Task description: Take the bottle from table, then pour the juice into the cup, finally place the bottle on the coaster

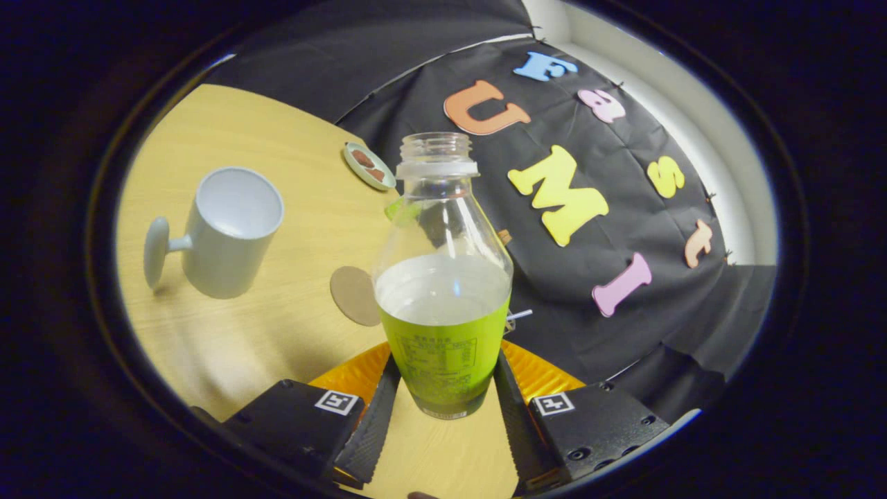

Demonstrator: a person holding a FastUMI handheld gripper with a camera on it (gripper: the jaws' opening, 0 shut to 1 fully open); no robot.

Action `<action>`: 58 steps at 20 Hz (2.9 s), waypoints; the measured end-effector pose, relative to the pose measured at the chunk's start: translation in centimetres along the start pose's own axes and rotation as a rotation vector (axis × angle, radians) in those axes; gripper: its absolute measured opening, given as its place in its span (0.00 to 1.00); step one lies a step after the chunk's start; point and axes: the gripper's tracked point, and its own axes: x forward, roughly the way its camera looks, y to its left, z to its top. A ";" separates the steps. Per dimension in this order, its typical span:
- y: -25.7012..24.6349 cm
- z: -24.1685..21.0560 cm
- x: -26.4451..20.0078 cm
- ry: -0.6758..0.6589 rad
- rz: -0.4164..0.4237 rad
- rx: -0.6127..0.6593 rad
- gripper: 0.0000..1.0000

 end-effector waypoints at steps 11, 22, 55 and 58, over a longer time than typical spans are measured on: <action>-0.1 2.9 0.6 -0.055 -0.199 -0.308 0.77; -0.6 4.8 -0.3 -0.093 -0.312 -0.496 0.77; -3.5 7.5 -1.9 -0.117 -0.436 -0.720 0.77; -4.1 7.7 -2.2 -0.119 -0.449 -0.732 0.77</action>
